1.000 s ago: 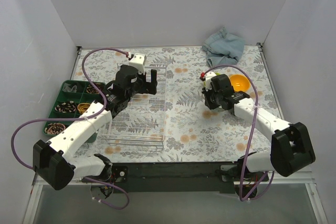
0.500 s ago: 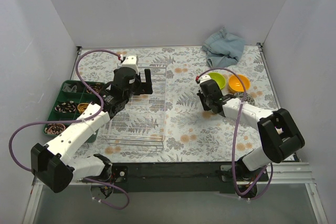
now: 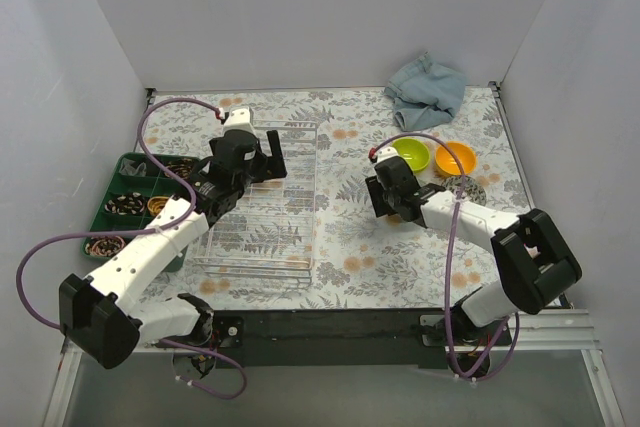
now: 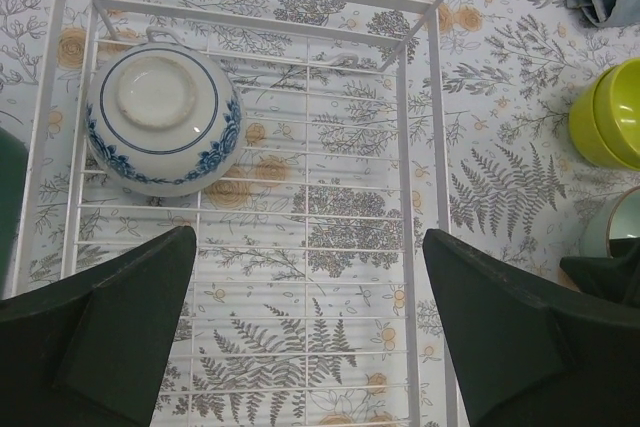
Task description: Unload the bowls from the dish rack
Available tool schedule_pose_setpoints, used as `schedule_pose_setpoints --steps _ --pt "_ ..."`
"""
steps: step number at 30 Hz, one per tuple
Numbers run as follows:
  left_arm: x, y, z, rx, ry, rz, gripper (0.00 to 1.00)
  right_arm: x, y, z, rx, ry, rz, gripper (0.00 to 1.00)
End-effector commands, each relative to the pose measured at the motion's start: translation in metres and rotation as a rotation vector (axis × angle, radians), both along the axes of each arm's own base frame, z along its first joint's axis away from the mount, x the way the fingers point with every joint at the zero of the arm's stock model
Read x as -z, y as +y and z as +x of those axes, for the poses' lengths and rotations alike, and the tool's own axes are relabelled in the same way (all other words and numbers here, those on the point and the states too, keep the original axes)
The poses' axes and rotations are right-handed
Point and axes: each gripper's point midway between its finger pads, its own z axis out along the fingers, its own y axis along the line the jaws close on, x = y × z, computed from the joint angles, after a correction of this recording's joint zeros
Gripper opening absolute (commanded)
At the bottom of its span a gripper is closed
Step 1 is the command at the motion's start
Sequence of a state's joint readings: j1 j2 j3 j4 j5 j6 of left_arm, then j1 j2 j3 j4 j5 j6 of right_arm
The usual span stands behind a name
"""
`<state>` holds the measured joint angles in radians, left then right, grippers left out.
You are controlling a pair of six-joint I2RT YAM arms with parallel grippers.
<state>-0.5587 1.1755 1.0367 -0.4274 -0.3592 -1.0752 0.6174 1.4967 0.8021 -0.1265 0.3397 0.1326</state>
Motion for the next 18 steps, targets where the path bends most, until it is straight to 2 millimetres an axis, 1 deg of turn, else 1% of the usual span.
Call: schedule_pose_setpoints --steps 1,2,3,4,5,6,7,9,10,11,12,14,15,17,18 --pt "-0.003 0.01 0.001 -0.064 0.007 -0.044 0.98 -0.039 0.018 0.0 -0.01 -0.063 0.137 0.67" --pt "-0.002 0.01 0.002 -0.069 0.013 -0.051 0.98 -0.047 0.021 0.0 -0.018 -0.074 0.155 0.7" --pt "-0.001 0.013 0.004 -0.079 0.018 -0.054 0.98 -0.05 0.022 -0.002 -0.03 -0.07 0.165 0.75" --pt "0.006 0.013 0.006 -0.082 0.039 -0.044 0.98 -0.063 0.022 -0.003 -0.034 -0.093 0.188 0.77" --pt "0.004 0.015 0.009 -0.087 0.04 -0.041 0.98 -0.069 0.023 -0.005 -0.043 -0.102 0.199 0.8" --pt "0.007 0.019 0.012 -0.097 0.05 -0.027 0.98 -0.072 0.023 -0.007 -0.047 -0.106 0.208 0.82" --pt "0.011 0.021 0.014 -0.095 0.066 0.002 0.98 -0.085 0.022 -0.009 -0.055 -0.135 0.23 0.85" --pt "0.01 0.027 0.021 -0.113 0.063 0.045 0.98 -0.092 0.02 -0.014 -0.06 -0.156 0.248 0.87" --pt "0.011 0.029 0.023 -0.109 0.068 0.079 0.98 -0.104 0.018 -0.016 -0.058 -0.183 0.269 0.89" --pt "0.016 0.031 0.026 -0.115 0.081 0.107 0.98 -0.106 0.017 -0.018 -0.057 -0.189 0.274 0.9" --pt "0.011 0.03 0.03 -0.112 0.074 0.115 0.98 -0.109 0.015 -0.02 -0.056 -0.197 0.28 0.92" --pt "0.017 0.03 0.034 -0.102 0.099 0.159 0.98 -0.117 0.011 -0.026 -0.054 -0.218 0.296 0.94" --pt "0.015 0.03 0.038 -0.098 0.096 0.173 0.98 -0.12 0.009 -0.027 -0.049 -0.229 0.3 0.95" --pt "0.016 0.031 0.041 -0.079 0.1 0.223 0.98 -0.124 0.003 -0.032 -0.046 -0.25 0.306 0.98" --pt "0.022 0.032 0.045 -0.079 0.114 0.253 0.98 -0.125 0.0 -0.034 -0.039 -0.26 0.305 0.99"
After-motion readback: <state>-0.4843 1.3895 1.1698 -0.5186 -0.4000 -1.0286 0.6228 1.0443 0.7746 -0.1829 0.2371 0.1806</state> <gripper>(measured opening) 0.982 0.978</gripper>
